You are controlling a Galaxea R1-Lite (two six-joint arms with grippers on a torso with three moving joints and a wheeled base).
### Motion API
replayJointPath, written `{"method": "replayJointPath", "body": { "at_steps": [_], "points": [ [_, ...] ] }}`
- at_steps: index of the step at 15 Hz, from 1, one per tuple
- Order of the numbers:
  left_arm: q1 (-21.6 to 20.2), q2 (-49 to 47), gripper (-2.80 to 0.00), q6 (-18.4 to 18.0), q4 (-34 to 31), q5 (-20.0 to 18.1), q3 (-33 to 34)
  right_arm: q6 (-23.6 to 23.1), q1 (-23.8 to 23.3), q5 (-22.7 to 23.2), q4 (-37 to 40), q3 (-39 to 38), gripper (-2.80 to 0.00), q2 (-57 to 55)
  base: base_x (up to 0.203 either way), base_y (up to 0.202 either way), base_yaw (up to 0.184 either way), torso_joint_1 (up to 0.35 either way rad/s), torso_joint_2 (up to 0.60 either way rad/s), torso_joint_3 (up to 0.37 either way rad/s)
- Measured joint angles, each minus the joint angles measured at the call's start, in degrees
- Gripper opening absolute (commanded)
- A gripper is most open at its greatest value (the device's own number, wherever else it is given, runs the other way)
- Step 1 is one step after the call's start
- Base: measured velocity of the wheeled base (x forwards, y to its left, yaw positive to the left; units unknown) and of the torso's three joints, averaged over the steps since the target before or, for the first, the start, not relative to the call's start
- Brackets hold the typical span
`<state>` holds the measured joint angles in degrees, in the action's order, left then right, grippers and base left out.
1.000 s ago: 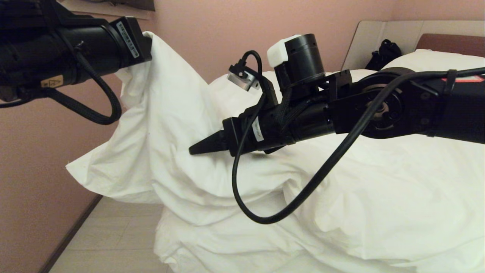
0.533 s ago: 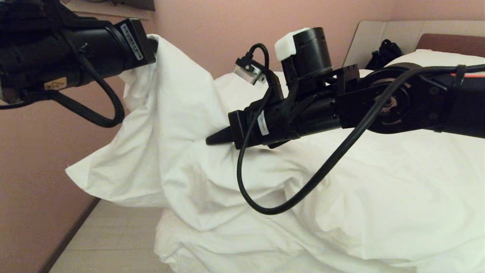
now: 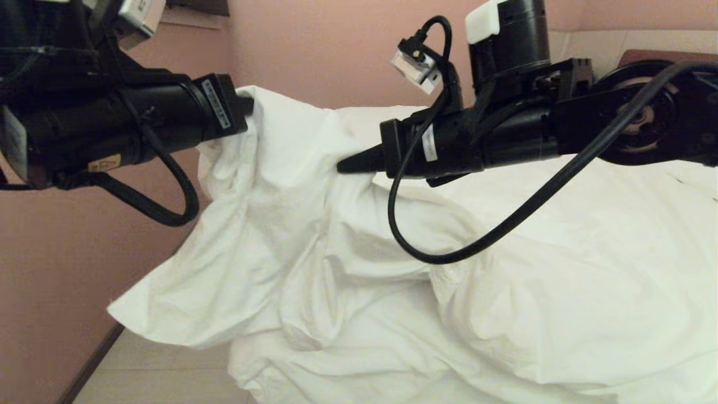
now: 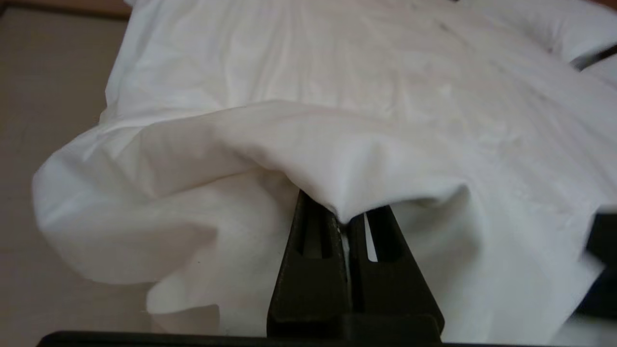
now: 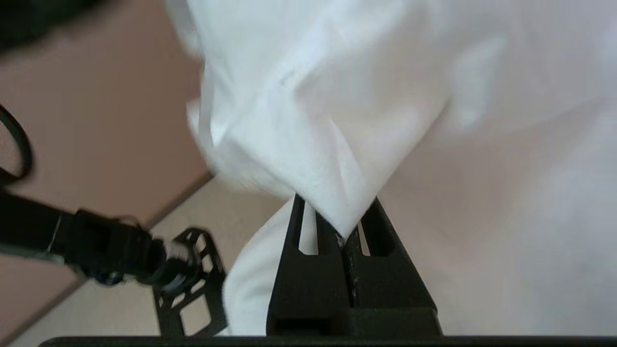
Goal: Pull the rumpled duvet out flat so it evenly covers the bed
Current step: Flatten the corners of the folded blanket
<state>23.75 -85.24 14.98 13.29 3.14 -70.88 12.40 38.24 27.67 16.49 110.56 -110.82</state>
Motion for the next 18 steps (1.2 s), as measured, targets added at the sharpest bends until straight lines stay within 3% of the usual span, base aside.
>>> {"method": "replayJointPath", "body": {
  "at_steps": [3,4,13,18],
  "points": [
    [0.0,0.6,-2.8,-0.1,-0.1,0.3,1.7,0.1,-1.7,0.1,0.4,0.0,-2.8,1.2,0.0,0.0,0.0,0.0,0.0,0.0],
    [0.0,0.7,0.0,-0.2,-0.1,0.4,1.7,0.1,-1.9,0.1,0.5,0.0,-2.8,1.4,0.0,0.0,0.0,0.0,0.0,0.0],
    [0.1,2.2,0.0,-0.2,-0.6,0.4,2.6,1.1,-2.8,0.1,0.0,-0.1,-2.8,1.9,0.0,0.0,0.0,0.0,0.0,0.0],
    [-0.8,11.4,0.0,-0.2,-6.8,0.6,10.6,2.7,-3.4,0.2,-1.6,-0.1,-2.8,1.9,0.0,0.0,0.0,0.0,0.0,0.0]
  ]
}}
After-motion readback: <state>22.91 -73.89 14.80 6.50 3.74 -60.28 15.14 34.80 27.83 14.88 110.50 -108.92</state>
